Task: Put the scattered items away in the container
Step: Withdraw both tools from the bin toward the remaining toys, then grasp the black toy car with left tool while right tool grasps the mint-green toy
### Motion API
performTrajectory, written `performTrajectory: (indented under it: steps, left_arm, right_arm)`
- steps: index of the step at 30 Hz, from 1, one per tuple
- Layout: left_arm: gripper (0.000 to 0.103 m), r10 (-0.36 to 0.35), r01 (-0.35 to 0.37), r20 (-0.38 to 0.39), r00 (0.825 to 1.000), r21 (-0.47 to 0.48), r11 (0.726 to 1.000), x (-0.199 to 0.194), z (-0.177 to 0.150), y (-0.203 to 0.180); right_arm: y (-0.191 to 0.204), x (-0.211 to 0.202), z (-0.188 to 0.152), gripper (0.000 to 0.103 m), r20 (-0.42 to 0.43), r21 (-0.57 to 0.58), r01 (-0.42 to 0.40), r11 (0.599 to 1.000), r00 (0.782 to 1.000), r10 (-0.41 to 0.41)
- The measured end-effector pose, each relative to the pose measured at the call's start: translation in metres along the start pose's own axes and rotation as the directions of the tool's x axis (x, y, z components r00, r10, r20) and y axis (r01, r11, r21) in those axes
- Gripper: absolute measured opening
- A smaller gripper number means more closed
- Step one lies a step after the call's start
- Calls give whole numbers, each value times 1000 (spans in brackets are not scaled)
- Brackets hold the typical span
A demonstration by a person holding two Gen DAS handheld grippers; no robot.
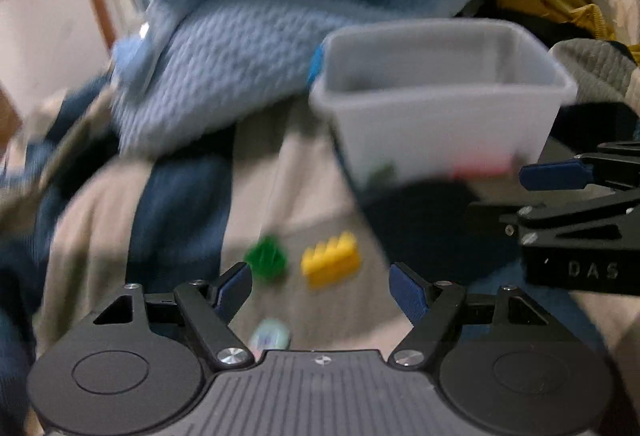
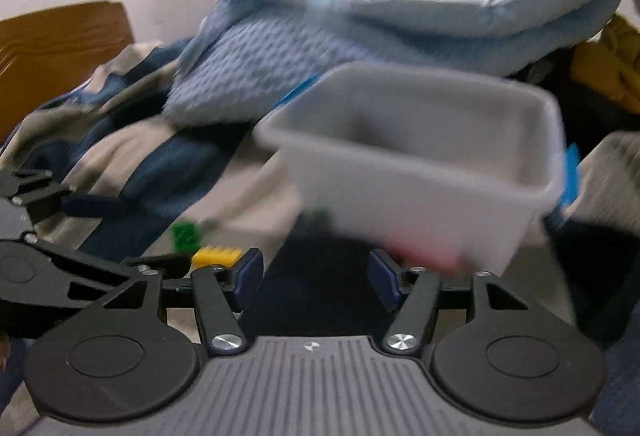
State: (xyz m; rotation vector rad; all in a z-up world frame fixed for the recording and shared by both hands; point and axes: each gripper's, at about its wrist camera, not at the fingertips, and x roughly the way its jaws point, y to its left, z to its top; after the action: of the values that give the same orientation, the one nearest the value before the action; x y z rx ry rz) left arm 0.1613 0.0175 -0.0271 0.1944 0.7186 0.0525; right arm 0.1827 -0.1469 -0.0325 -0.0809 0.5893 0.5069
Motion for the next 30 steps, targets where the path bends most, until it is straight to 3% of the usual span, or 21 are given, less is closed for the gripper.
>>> performTrajectory:
  steps: [7,16,22,27,30]
  left_arm:
    - [79,29,-36,-75,997,-98,995,-3,-47,43]
    - [78,30,-47,-109,994,-162,986,9,-64,74]
    - [60,39,-62,-151,988,-153,986,25,-73,88]
    - [36,16,-37,-171,985,-120,992,36,-79,92]
    - [33,4,-22,-176,984,-95,995,36,-79,93]
  right_arm:
    - [37,9,-10,62,-47,-52,-52,997,998,50]
    - [83,25,-14,62,-67,-144,-137,980,990,128]
    - [95,39,-16,62,-91,-164,-154,974,986,140]
    - [113,66,-17,62,-149,-134,-190,973,974,169]
    - [124,80,-17,62,-168,-91,-192,977,970,176]
